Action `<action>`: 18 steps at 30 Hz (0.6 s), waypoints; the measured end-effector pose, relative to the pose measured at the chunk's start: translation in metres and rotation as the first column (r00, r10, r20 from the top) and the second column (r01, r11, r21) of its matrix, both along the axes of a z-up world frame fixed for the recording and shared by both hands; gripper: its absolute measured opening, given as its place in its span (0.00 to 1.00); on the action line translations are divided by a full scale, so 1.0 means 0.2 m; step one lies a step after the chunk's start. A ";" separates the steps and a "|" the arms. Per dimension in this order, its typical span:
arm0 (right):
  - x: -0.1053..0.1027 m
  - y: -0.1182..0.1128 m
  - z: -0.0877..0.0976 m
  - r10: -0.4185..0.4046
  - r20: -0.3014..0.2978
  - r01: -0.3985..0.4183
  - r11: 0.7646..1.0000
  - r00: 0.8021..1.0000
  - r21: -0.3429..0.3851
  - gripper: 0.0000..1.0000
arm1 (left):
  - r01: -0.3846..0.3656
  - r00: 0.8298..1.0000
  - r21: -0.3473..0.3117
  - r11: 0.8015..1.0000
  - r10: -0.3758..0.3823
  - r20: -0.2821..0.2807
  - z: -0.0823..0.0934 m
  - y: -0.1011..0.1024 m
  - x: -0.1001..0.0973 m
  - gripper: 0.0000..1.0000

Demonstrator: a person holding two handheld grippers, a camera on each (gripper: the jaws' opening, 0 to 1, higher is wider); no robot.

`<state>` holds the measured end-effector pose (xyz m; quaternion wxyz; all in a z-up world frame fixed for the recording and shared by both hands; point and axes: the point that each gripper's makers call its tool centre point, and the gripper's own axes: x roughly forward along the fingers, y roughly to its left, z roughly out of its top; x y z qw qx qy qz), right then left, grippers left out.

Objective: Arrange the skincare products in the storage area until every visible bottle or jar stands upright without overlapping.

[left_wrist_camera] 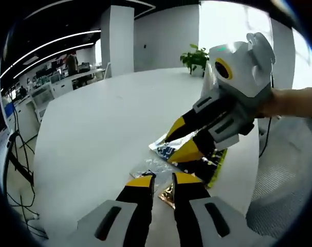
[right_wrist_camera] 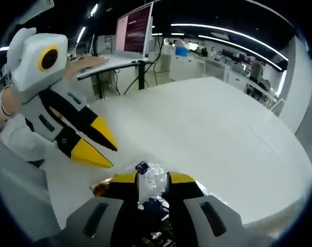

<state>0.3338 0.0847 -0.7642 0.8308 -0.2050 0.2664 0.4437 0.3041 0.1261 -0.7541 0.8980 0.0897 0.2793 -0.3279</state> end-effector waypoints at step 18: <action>-0.25 -0.20 0.28 -0.024 0.105 0.023 1.000 0.994 0.014 0.45 | 0.002 0.998 -0.010 1.000 -0.001 0.068 0.18 -0.03 -0.16 0.29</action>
